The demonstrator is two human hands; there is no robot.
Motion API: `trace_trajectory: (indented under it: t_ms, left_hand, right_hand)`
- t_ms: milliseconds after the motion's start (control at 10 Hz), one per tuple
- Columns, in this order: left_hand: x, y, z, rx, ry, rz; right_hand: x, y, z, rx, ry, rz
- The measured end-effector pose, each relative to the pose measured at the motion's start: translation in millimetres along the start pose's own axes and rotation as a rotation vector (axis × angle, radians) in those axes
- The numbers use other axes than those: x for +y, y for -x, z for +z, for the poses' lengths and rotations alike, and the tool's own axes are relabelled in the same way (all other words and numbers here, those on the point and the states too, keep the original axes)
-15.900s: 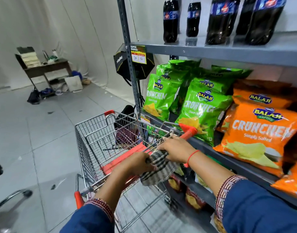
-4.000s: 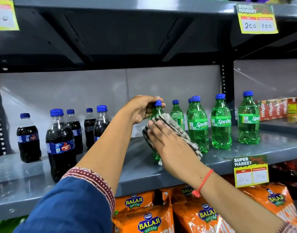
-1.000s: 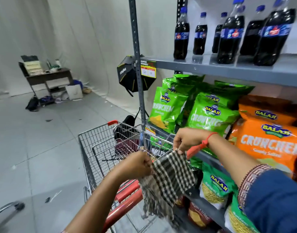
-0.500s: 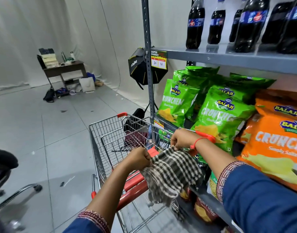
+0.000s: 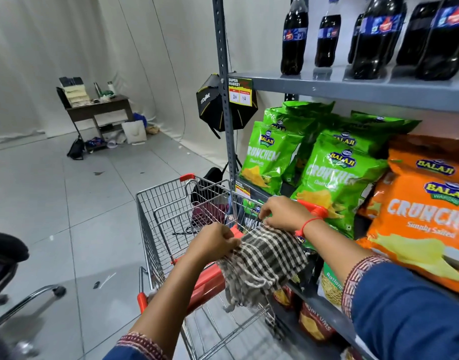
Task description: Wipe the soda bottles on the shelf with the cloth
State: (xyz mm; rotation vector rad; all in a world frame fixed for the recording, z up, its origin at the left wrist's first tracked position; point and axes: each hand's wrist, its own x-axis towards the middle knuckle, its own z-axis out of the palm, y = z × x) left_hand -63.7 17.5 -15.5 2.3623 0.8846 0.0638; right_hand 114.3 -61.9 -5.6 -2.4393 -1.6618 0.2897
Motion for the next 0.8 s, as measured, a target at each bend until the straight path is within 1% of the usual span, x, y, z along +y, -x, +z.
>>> trace_trajectory:
  t_ms: [100, 200, 300, 400, 500, 600, 700, 800]
  left_hand:
    - [12, 16, 3, -0.230, -0.253, 0.015]
    - [16, 23, 13, -0.298, -0.392, -0.033]
    - [17, 29, 28, -0.207, -0.432, -0.046]
    - [16, 33, 38, -0.073, -0.426, -0.060]
    - [14, 34, 38, -0.047, -0.420, -0.070]
    - [14, 33, 36, -0.164, -0.395, -0.097]
    - [25, 29, 19, -0.223, -0.407, -0.048]
    - [55, 6, -24, 0.083, -0.434, 0.133]
  right_hand:
    - [0, 15, -19, -0.305, -0.031, -0.057]
    - [4, 20, -15, -0.461, 0.170, -0.075]
    - [12, 21, 5, -0.296, 0.358, -0.147]
    - [15, 26, 12, -0.172, 0.329, -0.187]
    - [15, 28, 13, -0.133, 0.337, -0.193]
    - [16, 30, 17, -0.127, 0.329, -0.163]
    - [17, 36, 9, -0.116, 0.327, -0.154]
    - [18, 44, -21, 0.151, 0.151, -0.084]
